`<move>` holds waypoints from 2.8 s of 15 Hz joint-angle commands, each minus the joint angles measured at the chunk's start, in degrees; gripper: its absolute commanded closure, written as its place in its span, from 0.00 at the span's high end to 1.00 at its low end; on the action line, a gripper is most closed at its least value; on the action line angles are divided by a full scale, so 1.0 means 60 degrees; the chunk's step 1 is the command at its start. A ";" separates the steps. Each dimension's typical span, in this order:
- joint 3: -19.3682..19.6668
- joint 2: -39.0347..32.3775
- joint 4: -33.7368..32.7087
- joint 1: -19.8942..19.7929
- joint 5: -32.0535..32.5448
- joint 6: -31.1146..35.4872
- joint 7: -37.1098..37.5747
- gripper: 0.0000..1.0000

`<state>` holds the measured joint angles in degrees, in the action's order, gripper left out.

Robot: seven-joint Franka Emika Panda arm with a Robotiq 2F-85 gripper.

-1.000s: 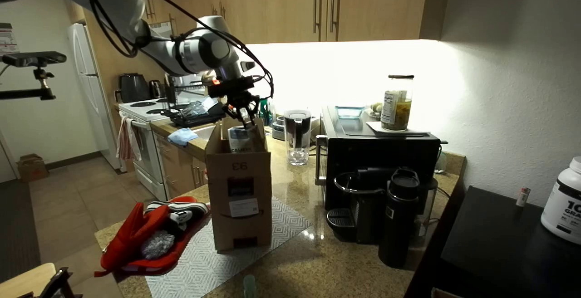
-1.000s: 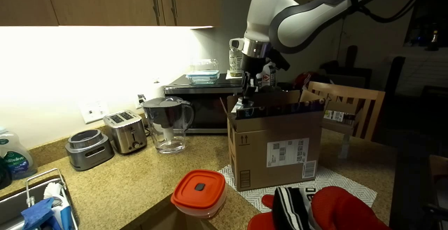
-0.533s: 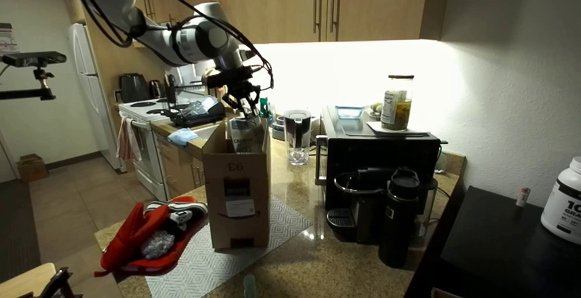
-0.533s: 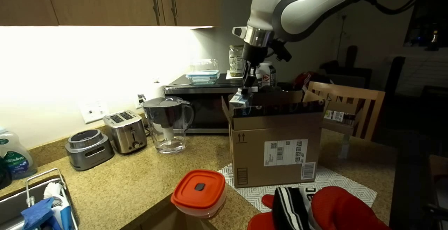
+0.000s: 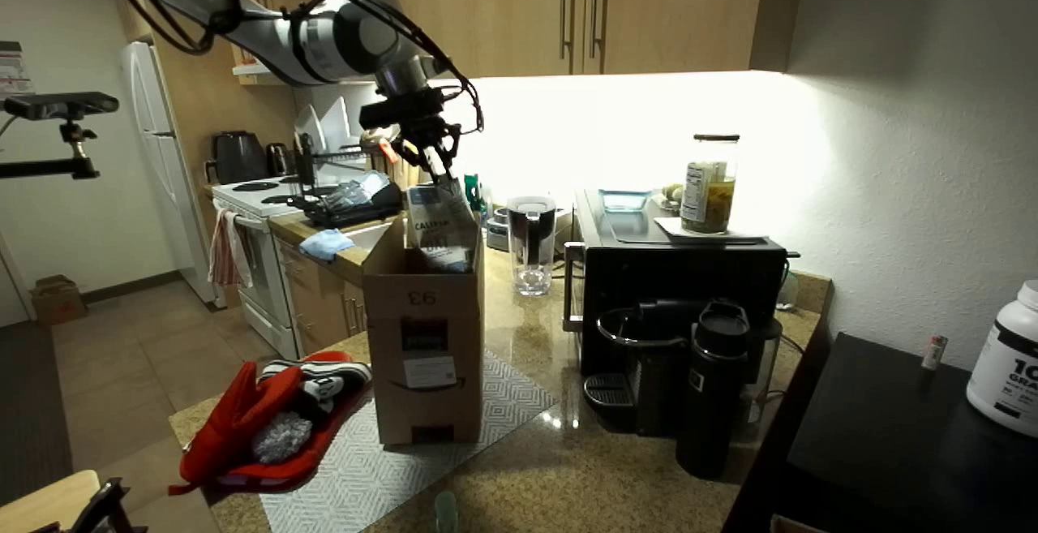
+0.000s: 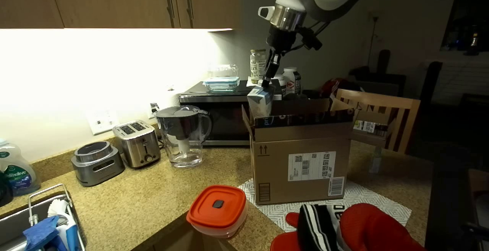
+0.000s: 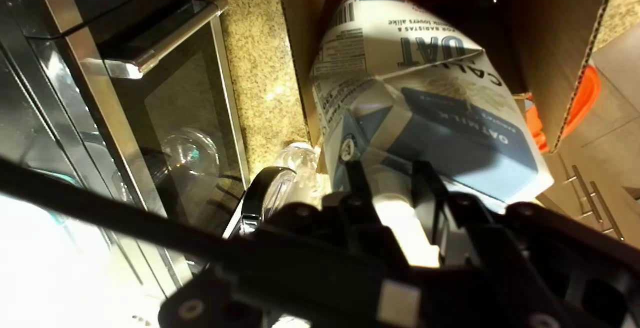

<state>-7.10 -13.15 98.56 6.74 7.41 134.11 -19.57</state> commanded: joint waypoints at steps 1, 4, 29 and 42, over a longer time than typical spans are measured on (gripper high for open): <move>-0.0040 0.0574 0.0421 -0.0105 -0.0370 0.0039 0.0277 0.07; -0.0035 0.0765 0.0416 -0.0120 -0.0560 -0.0046 0.0478 0.07; 0.0712 0.2228 0.0286 -0.0436 -0.2094 -0.1038 0.4092 0.07; 0.1044 0.2280 0.0869 -0.0699 -0.0245 -0.0699 0.8112 0.07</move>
<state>-0.87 -0.20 101.21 3.49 2.09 128.62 23.43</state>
